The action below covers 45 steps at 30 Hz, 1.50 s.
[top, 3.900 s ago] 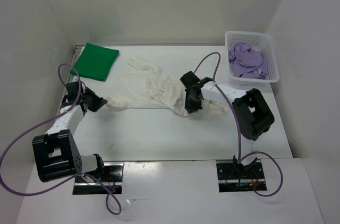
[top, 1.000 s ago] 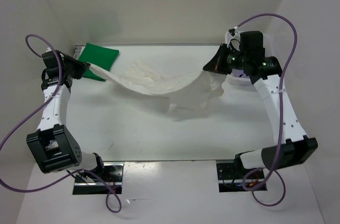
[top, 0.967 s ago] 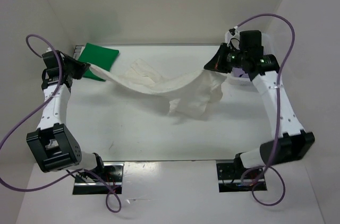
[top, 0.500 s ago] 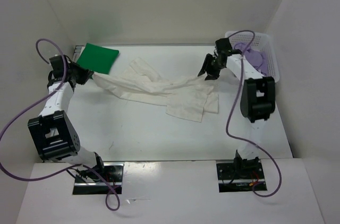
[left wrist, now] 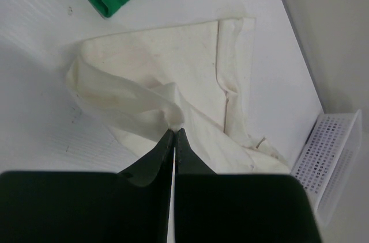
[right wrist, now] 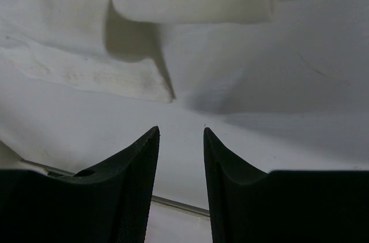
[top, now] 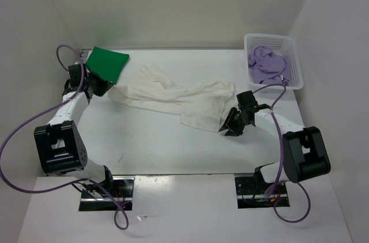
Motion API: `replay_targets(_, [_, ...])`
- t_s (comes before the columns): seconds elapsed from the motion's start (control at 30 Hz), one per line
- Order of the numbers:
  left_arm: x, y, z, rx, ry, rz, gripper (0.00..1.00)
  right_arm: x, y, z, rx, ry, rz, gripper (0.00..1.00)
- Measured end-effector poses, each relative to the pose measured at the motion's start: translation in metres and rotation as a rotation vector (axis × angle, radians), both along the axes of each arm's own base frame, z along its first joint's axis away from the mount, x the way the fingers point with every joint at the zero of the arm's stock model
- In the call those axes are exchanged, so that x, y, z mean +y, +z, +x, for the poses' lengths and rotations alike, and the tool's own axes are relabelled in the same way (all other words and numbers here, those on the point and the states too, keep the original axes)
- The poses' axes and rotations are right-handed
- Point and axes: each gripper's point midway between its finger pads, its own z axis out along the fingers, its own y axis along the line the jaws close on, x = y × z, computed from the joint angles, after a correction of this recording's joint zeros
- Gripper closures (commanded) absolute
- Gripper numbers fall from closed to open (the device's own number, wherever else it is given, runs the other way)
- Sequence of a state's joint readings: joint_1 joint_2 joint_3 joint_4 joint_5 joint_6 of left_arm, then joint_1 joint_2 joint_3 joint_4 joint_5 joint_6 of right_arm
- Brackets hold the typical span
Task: Fold and stack the t-shirts
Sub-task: Flatten out the tshirt
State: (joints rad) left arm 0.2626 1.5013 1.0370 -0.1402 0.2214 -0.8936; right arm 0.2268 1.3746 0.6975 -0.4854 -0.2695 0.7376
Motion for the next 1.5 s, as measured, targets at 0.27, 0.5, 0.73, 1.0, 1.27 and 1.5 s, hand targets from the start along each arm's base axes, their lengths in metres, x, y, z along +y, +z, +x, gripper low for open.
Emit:
replay_targets(0.27, [-0.015,-0.013,-0.008,0.023,-0.031,-0.006,1.00,0.012,-0.023,0.006,0.025,-0.010,-0.003,0.57])
replay_targets(0.5, [-0.017,-0.011,-0.011,0.014,-0.033,-0.004,1.00,0.020,-0.025,0.024,-0.009,-0.024,0.015,0.80])
replay_targets(0.73, [-0.017,-0.007,-0.012,0.001,-0.032,-0.001,1.00,0.020,-0.026,0.029,-0.016,-0.031,-0.003,1.00])
replay_targets(1.0, [-0.044,0.015,-0.018,-0.020,-0.099,0.007,1.00,0.026,0.119,0.076,-0.280,-0.008,-0.017,1.00])
replay_targets(1.27, [-0.067,0.219,-0.030,-0.393,-0.204,0.073,1.00,0.007,0.451,0.065,-0.956,-0.037,0.065,1.00])
replay_targets(1.5, [-0.061,0.426,-0.108,-0.855,-0.154,0.213,1.00,-0.026,0.604,-0.016,-1.382,-0.095,0.144,1.00])
